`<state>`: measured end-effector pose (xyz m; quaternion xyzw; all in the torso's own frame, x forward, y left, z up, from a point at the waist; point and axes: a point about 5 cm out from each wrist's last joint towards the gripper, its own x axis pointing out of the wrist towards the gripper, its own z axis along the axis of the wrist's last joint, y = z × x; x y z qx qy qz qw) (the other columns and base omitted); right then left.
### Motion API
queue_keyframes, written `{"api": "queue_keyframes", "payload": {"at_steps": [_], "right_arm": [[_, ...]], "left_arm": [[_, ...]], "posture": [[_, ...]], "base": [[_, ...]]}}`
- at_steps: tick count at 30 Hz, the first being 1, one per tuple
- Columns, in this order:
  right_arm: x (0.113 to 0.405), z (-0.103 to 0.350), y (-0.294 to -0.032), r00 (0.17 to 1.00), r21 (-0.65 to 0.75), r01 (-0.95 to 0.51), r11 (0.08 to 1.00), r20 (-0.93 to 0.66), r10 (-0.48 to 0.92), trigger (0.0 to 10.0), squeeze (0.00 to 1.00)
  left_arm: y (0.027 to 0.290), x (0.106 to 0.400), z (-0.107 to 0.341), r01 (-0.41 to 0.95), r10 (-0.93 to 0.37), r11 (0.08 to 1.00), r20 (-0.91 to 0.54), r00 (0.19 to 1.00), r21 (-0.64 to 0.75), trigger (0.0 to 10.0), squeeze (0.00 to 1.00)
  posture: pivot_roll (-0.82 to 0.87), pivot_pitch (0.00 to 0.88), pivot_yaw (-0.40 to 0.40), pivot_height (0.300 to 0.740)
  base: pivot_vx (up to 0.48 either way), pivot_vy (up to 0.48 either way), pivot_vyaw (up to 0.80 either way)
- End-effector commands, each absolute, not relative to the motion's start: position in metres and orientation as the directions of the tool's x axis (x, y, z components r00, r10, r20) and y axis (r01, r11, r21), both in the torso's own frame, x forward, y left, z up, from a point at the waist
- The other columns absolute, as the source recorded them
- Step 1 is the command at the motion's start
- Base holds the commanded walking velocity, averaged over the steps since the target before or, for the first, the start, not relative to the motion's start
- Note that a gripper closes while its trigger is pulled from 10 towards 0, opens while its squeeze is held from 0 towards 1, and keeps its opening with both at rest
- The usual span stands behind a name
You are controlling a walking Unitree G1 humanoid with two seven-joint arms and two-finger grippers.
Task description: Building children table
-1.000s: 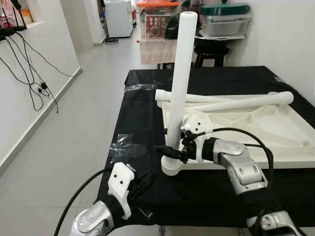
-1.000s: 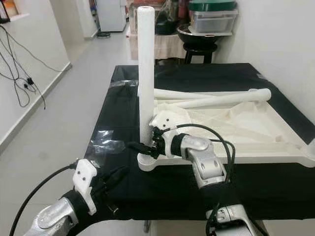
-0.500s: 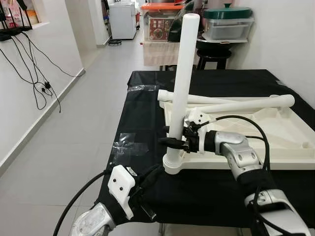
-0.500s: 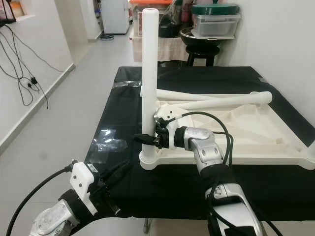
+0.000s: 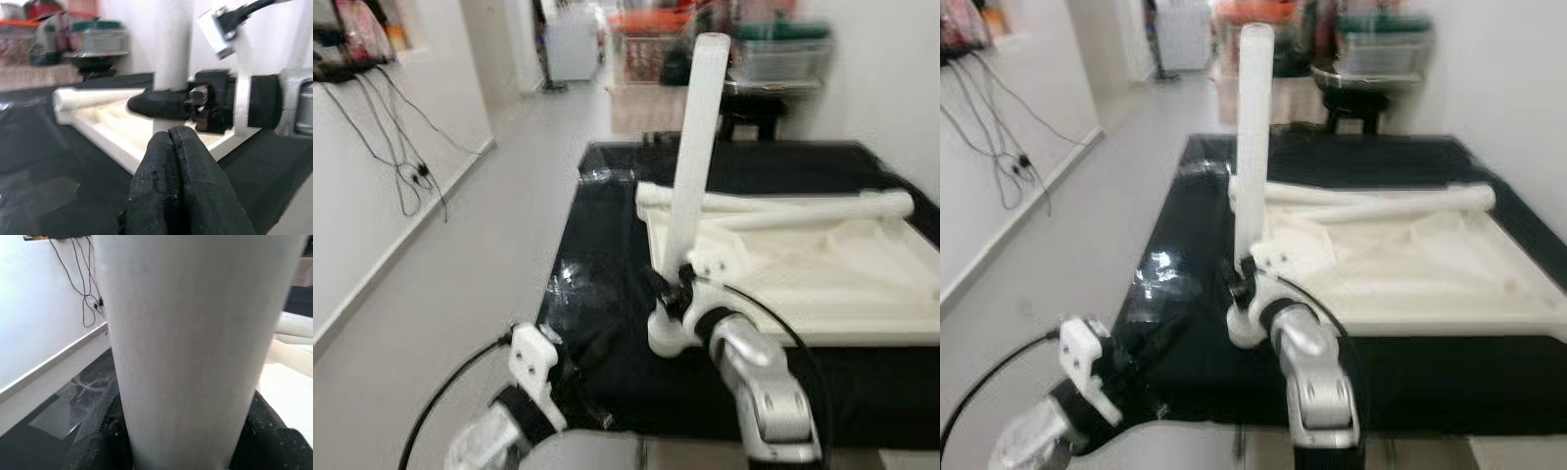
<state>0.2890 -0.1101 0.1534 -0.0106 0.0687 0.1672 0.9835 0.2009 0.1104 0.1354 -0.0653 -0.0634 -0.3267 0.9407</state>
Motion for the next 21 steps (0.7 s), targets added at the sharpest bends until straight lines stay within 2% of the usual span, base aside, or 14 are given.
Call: {"api": "queue_keyframes", "payload": {"at_steps": [1,3,4,7,8,9,10,12,13,15,16,19,20,21], "right_arm": [[0.287,0.127,-0.122,0.929,0.053,-0.269,0.962,-0.249,0.274,0.0,0.00],[0.300,0.139,-0.135,0.943,0.039,-0.238,0.970,-0.229,0.241,0.0,0.00],[0.304,0.144,-0.135,0.944,0.024,-0.236,0.971,-0.230,0.235,10.0,0.00],[0.305,0.154,-0.129,0.948,0.021,-0.227,0.974,-0.225,0.226,10.0,0.00],[0.304,0.162,-0.122,0.939,0.048,-0.277,0.960,-0.197,0.281,10.0,1.00],[0.304,0.162,-0.122,0.939,0.048,-0.277,0.960,-0.197,0.281,10.0,1.00],[0.305,0.165,-0.118,0.921,0.049,-0.338,0.940,-0.190,0.341,10.0,1.00],[0.305,0.167,-0.107,0.801,0.044,-0.572,0.819,-0.188,0.569,10.0,1.00],[0.305,0.167,-0.105,0.761,0.043,-0.625,0.780,-0.189,0.620,10.0,1.00],[0.305,0.167,-0.104,0.743,0.043,-0.647,0.761,-0.188,0.643,10.0,1.00],[0.306,0.168,-0.105,0.713,0.031,-0.684,0.729,-0.180,0.677,10.0,0.00],[0.314,0.180,-0.118,0.533,-0.016,-0.845,0.535,-0.124,0.837,10.0,0.00],[0.314,0.180,-0.118,0.533,-0.016,-0.845,0.535,-0.124,0.837,10.0,0.00],[0.321,0.185,-0.124,0.471,-0.025,-0.881,0.472,-0.136,0.872,10.0,0.00]], "left_arm": [[0.115,0.199,0.132,0.596,-0.584,0.797,0.128,0.802,-0.098,10.0,0.00],[0.122,0.194,0.127,0.552,-0.544,0.821,0.093,0.834,-0.144,10.0,0.00],[0.122,0.194,0.126,0.543,-0.536,0.830,0.086,0.840,-0.129,10.0,0.00],[0.120,0.194,0.125,0.539,-0.533,0.836,0.080,0.842,-0.102,10.0,0.00],[0.120,0.196,0.125,0.537,-0.531,0.836,0.080,0.844,-0.110,10.0,0.00],[0.120,0.196,0.125,0.537,-0.531,0.836,0.080,0.844,-0.110,10.0,0.00],[0.120,0.196,0.125,0.536,-0.530,0.836,0.081,0.844,-0.113,10.0,0.00],[0.120,0.198,0.125,0.543,-0.536,0.830,0.091,0.839,-0.126,10.0,0.00],[0.120,0.198,0.125,0.545,-0.537,0.829,0.092,0.839,-0.128,10.0,0.00],[0.120,0.198,0.125,0.545,-0.537,0.829,0.093,0.838,-0.129,10.0,0.00],[0.120,0.198,0.126,0.543,-0.536,0.829,0.090,0.839,-0.129,10.0,0.00],[0.119,0.199,0.127,0.544,-0.537,0.830,0.090,0.839,-0.121,10.0,0.00],[0.119,0.199,0.127,0.544,-0.537,0.830,0.090,0.839,-0.121,10.0,0.00],[0.119,0.199,0.126,0.540,-0.533,0.834,0.087,0.841,-0.114,10.0,0.00]], "posture": [[-0.01,0.004,0.018,0.740],[-0.01,0.006,0.015,0.740],[0.00,0.015,0.011,0.740],[-0.01,0.013,0.015,0.740],[-0.01,0.012,0.013,0.740],[-0.01,0.012,0.013,0.740],[0.00,0.017,0.013,0.740],[0.00,0.014,0.021,0.740],[0.00,0.014,0.021,0.740],[0.00,0.014,0.021,0.740],[0.00,0.014,0.023,0.740],[0.01,0.011,0.021,0.740],[0.01,0.011,0.021,0.740],[0.02,0.009,0.019,0.740]], "base": [[0.000,0.000,0.00],[0.000,0.000,0.00],[0.000,0.000,0.00],[0.000,0.000,0.00],[0.000,0.000,0.00],[0.000,0.000,0.00],[0.000,0.000,0.00],[0.000,0.000,0.00],[0.000,0.000,0.00],[0.000,0.000,0.00],[0.000,0.000,0.00],[0.000,0.000,0.00],[0.000,0.000,0.00],[0.000,0.000,0.00]]}}
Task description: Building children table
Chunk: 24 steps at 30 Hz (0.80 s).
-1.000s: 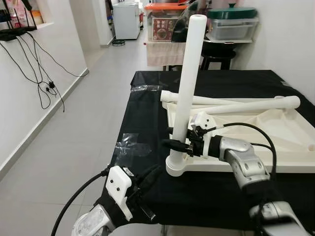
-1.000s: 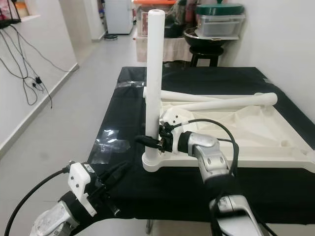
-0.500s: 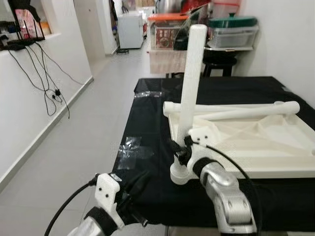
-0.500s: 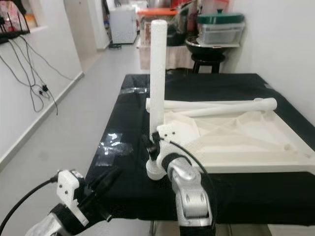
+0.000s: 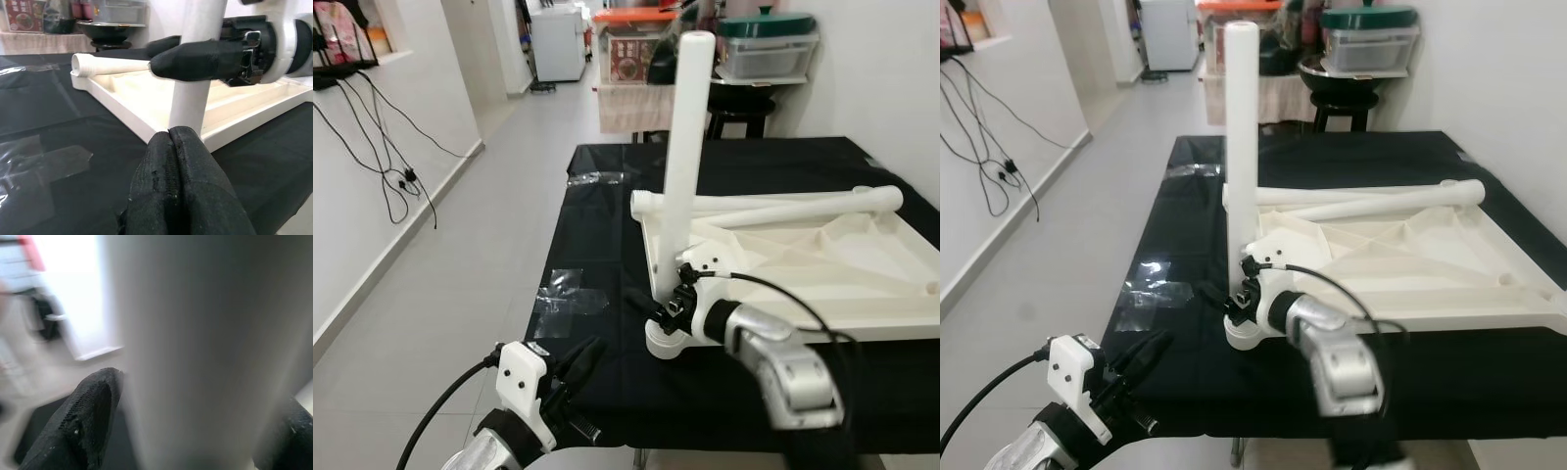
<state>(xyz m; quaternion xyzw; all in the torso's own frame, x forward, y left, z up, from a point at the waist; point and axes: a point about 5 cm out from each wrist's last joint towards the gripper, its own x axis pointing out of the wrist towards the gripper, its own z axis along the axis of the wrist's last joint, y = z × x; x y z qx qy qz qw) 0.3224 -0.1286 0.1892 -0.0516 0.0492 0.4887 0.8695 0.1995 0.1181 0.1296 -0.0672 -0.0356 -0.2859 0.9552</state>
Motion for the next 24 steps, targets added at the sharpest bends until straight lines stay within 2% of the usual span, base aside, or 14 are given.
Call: {"api": "queue_keyframes", "payload": {"at_steps": [1,4,5,6,7,8,16,19,20,23,24], "right_arm": [[0.323,0.187,-0.126,0.453,-0.028,-0.891,0.454,-0.147,0.879,10.0,0.00],[0.331,0.187,-0.132,0.410,-0.038,-0.911,0.410,-0.190,0.892,10.0,0.00],[0.339,0.189,-0.138,0.418,-0.023,-0.907,0.421,-0.182,0.890,8.4,0.00],[0.339,0.189,-0.138,0.418,-0.023,-0.907,0.421,-0.182,0.890,8.4,0.00],[0.344,0.191,-0.141,0.425,-0.013,-0.903,0.430,-0.172,0.889,6.0,0.00],[0.346,0.193,-0.145,0.419,0.008,-0.905,0.425,-0.154,0.895,0.0,0.00],[0.338,0.188,-0.167,0.370,0.083,-0.922,0.378,-0.100,0.924,0.0,0.00],[0.328,0.181,-0.174,0.367,0.109,-0.920,0.376,-0.091,0.926,0.0,0.00],[0.314,0.168,-0.175,0.358,0.119,-0.922,0.369,-0.105,0.928,0.0,0.00],[0.309,0.162,-0.173,0.377,0.110,-0.915,0.389,-0.115,0.919,0.0,0.00],[0.301,0.154,-0.164,0.417,0.117,-0.894,0.432,-0.133,0.899,0.0,0.00]], "left_arm": [[0.119,0.199,0.126,0.539,-0.532,0.835,0.086,0.842,-0.111,10.0,0.00],[0.119,0.199,0.126,0.534,-0.528,0.840,0.082,0.845,-0.100,10.0,0.00],[0.119,0.199,0.126,0.532,-0.526,0.842,0.082,0.847,-0.096,10.0,0.00],[0.119,0.199,0.126,0.532,-0.526,0.842,0.082,0.847,-0.096,10.0,0.00],[0.119,0.199,0.126,0.529,-0.524,0.843,0.081,0.848,-0.093,10.0,0.00],[0.118,0.198,0.127,0.526,-0.521,0.846,0.081,0.850,-0.088,10.0,0.00],[0.117,0.197,0.128,0.523,-0.517,0.848,0.083,0.852,-0.083,10.0,0.00],[0.117,0.197,0.129,0.523,-0.517,0.849,0.081,0.852,-0.078,10.0,0.00],[0.117,0.197,0.129,0.521,-0.516,0.851,0.077,0.853,-0.064,10.0,0.00],[0.118,0.197,0.129,0.520,-0.516,0.852,0.076,0.853,-0.060,10.0,0.00],[0.120,0.198,0.129,0.520,-0.516,0.852,0.075,0.853,-0.057,10.0,0.00]], "posture": [[0.02,0.009,0.019,0.740],[0.03,0.006,0.022,0.740],[0.03,0.007,0.015,0.740],[0.03,0.007,0.015,0.740],[0.03,0.007,0.015,0.740],[0.03,0.014,0.013,0.740],[0.02,0.026,0.021,0.740],[0.02,0.029,0.022,0.740],[0.02,0.038,0.034,0.740],[0.02,0.041,0.038,0.740],[0.02,0.051,0.042,0.740]], "base": [[0.000,0.000,0.00],[0.000,0.000,0.00],[0.000,0.000,0.00],[0.000,0.000,0.00],[0.000,0.000,0.00],[0.000,0.000,0.00],[0.000,0.000,0.00],[0.000,0.000,0.00],[0.000,0.000,0.00],[0.000,0.000,0.00],[0.000,0.000,0.00]]}}
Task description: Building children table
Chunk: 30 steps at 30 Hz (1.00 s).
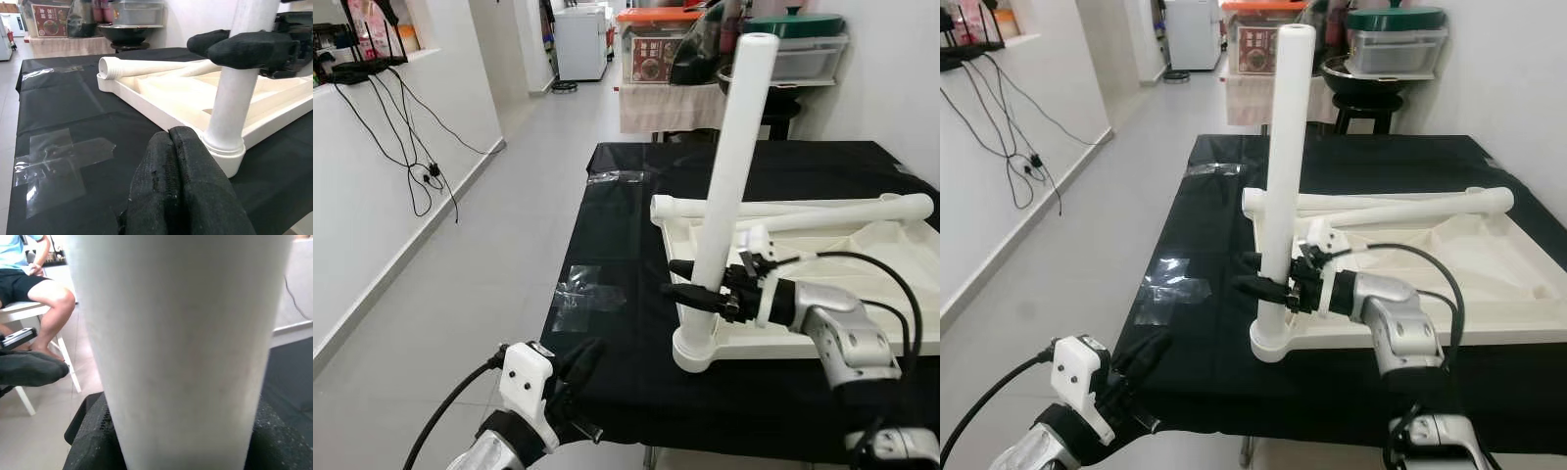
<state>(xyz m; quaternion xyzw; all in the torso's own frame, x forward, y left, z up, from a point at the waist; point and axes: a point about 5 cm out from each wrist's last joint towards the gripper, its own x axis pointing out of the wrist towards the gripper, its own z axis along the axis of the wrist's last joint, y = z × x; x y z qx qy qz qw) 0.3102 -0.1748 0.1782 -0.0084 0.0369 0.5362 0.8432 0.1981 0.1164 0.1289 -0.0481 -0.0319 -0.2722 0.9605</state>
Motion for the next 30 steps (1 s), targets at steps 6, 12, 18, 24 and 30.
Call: {"api": "queue_keyframes", "payload": {"at_steps": [6,12,18,24,30], "right_arm": [[0.282,0.121,-0.105,0.906,0.175,-0.254,0.951,-0.300,0.297,0.0,0.00],[0.276,0.126,-0.081,0.884,0.137,-0.359,0.923,-0.269,0.384,0.0,0.00],[0.294,0.124,-0.078,0.869,0.098,-0.424,0.901,-0.235,0.435,10.0,0.00],[0.291,0.130,-0.072,0.857,0.107,-0.457,0.883,-0.212,0.469,10.0,1.00],[0.296,0.146,-0.093,0.681,0.060,-0.728,0.683,-0.053,0.731,10.0,1.00]], "left_arm": [[0.126,0.201,0.129,0.521,-0.518,0.852,0.068,0.853,-0.046,10.0,0.00],[0.128,0.204,0.128,0.514,-0.512,0.857,0.065,0.857,-0.030,10.0,0.00],[0.130,0.208,0.125,0.498,-0.497,0.867,0.054,0.866,0.005,10.0,0.00],[0.130,0.208,0.125,0.493,-0.492,0.870,0.055,0.869,0.011,10.0,0.00],[0.127,0.208,0.121,0.498,-0.498,0.867,0.053,0.866,0.011,10.0,0.00]], "posture": [[0.02,0.052,0.045,0.740],[0.01,0.030,0.059,0.740],[0.05,0.004,0.040,0.740],[0.04,0.000,0.041,0.740],[0.03,0.000,0.035,0.740]], "base": [[0.000,0.000,0.00],[0.000,0.000,0.00],[0.000,0.000,0.00],[0.000,0.000,0.00],[0.000,0.000,0.00]]}}
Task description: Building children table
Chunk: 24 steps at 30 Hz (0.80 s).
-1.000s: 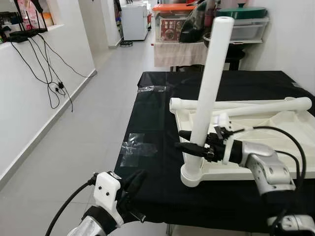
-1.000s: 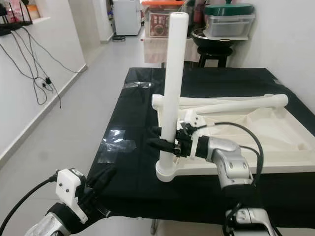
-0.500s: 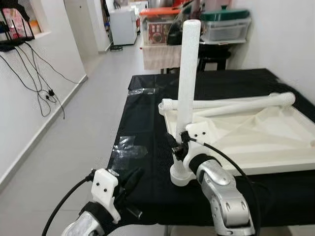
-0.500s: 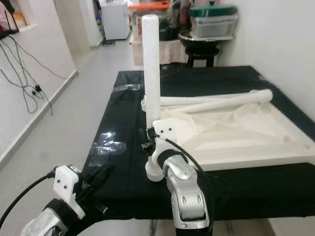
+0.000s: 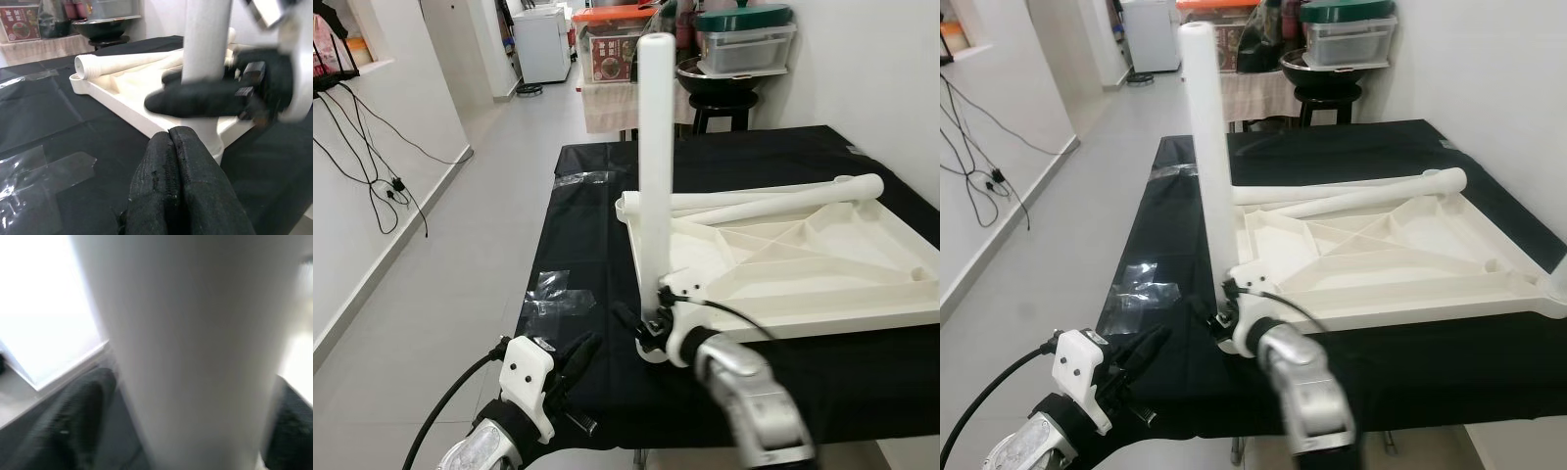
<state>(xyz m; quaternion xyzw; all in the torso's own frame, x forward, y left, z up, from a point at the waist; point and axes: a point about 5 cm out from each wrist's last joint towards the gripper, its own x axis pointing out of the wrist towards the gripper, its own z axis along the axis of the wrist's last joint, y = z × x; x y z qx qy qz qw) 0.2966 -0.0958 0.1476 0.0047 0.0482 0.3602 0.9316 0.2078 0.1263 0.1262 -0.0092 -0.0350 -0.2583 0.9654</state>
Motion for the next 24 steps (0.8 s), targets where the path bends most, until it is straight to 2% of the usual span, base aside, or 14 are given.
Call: {"api": "queue_keyframes", "payload": {"at_steps": [1,2,4,5,6,10,11,12,13,18,24], "right_arm": [[0.296,0.146,-0.093,0.681,0.060,-0.728,0.683,-0.053,0.731,10.0,1.00],[0.300,0.144,-0.099,0.673,0.130,-0.729,0.671,-0.037,0.739,10.0,0.00],[0.307,0.142,-0.106,0.645,0.270,-0.736,0.620,0.006,0.764,10.0,0.00],[0.307,0.142,-0.106,0.645,0.270,-0.736,0.620,0.006,0.764,10.0,0.00],[0.312,0.142,-0.110,0.614,0.308,-0.756,0.578,0.028,0.789,10.0,0.00],[0.317,0.142,-0.116,0.598,0.310,-0.768,0.560,0.035,0.801,10.0,0.00],[0.319,0.141,-0.117,0.582,0.314,-0.777,0.545,0.028,0.813,1.2,0.00],[0.319,0.141,-0.117,0.582,0.314,-0.777,0.545,0.028,0.813,1.2,0.00],[0.321,0.140,-0.118,0.571,0.320,-0.782,0.535,0.023,0.821,0.0,0.00],[0.318,0.138,-0.114,0.520,0.296,-0.818,0.494,0.011,0.854,0.0,0.00],[0.323,0.140,-0.117,0.550,0.310,-0.800,0.514,0.038,0.834,0.0,0.00]], "left_arm": [[0.127,0.208,0.121,0.498,-0.498,0.867,0.053,0.866,0.011,10.0,0.00],[0.126,0.207,0.121,0.499,-0.499,0.867,0.053,0.865,0.011,10.0,0.00],[0.123,0.207,0.120,0.499,-0.499,0.866,0.056,0.865,0.011,10.0,0.00],[0.123,0.207,0.120,0.499,-0.499,0.866,0.056,0.865,0.011,10.0,0.00],[0.120,0.206,0.120,0.499,-0.498,0.867,0.059,0.865,0.011,10.0,0.00],[0.118,0.206,0.121,0.499,-0.499,0.866,0.063,0.864,0.010,10.0,0.00],[0.117,0.206,0.121,0.502,-0.501,0.865,0.066,0.863,0.008,10.0,0.00],[0.117,0.206,0.121,0.502,-0.501,0.865,0.066,0.863,0.008,10.0,0.00],[0.116,0.206,0.121,0.503,-0.503,0.864,0.068,0.862,0.006,10.0,0.00],[0.114,0.206,0.122,0.507,-0.506,0.862,0.076,0.859,0.003,10.0,0.00],[0.114,0.207,0.123,0.510,-0.509,0.860,0.081,0.857,0.003,10.0,0.00]], "posture": [[0.03,0.000,0.035,0.740],[0.03,0.000,0.024,0.740],[0.03,0.000,0.019,0.740],[0.03,0.000,0.019,0.740],[0.02,0.000,0.014,0.740],[0.02,0.000,0.010,0.740],[0.02,0.000,0.007,0.740],[0.02,0.000,0.007,0.740],[0.02,0.000,0.007,0.740],[0.00,0.000,0.008,0.740],[-0.01,0.000,0.021,0.740]], "base": [[0.000,0.000,0.00],[0.000,0.000,0.00],[0.000,0.000,0.00],[0.000,0.000,0.00],[0.000,0.000,0.00],[0.000,0.000,0.00],[0.000,0.000,0.00],[0.000,0.000,0.00],[0.000,0.000,0.00],[0.000,0.000,0.00],[0.000,0.000,0.00]]}}
